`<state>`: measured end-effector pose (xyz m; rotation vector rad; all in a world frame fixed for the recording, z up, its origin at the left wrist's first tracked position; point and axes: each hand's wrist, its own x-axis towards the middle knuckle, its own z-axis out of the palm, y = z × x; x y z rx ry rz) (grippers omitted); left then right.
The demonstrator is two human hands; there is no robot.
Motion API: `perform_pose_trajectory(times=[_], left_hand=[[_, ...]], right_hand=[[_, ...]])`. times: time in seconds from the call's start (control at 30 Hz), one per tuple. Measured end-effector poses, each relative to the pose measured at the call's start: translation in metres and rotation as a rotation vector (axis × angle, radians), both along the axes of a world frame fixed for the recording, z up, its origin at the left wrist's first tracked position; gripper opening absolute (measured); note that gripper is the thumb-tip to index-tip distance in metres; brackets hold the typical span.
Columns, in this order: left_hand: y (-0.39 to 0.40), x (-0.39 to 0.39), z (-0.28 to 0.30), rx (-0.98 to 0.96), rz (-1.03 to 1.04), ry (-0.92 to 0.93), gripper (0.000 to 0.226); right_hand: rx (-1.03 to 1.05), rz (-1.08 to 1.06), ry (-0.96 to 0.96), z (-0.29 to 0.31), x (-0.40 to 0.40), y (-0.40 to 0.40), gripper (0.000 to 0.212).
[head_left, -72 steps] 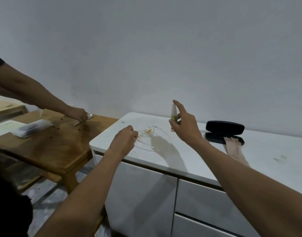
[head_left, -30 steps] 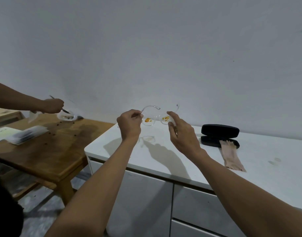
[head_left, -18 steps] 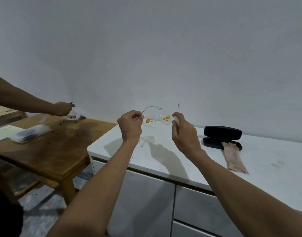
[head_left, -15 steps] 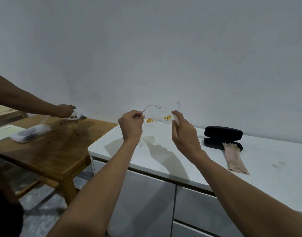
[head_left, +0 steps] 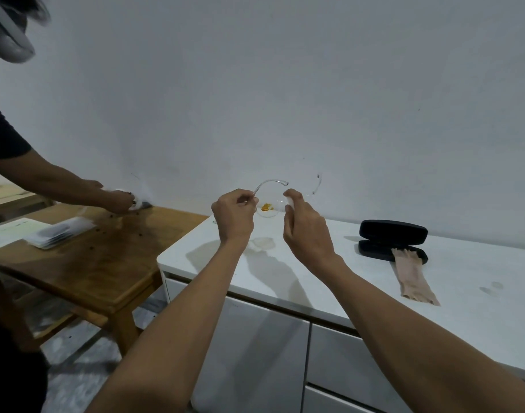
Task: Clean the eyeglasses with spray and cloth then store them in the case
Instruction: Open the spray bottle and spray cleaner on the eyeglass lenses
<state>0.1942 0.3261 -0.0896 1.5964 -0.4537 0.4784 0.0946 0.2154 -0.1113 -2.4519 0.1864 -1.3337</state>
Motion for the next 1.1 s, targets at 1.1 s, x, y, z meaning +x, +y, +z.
perform_pose_trajectory(times=[1.1], left_hand=[[0.001,0.003,0.009,-0.181,-0.155,0.062,0.012]], right_hand=[[1.616,0.469,-0.165,0.016,-0.013,-0.026,0.028]])
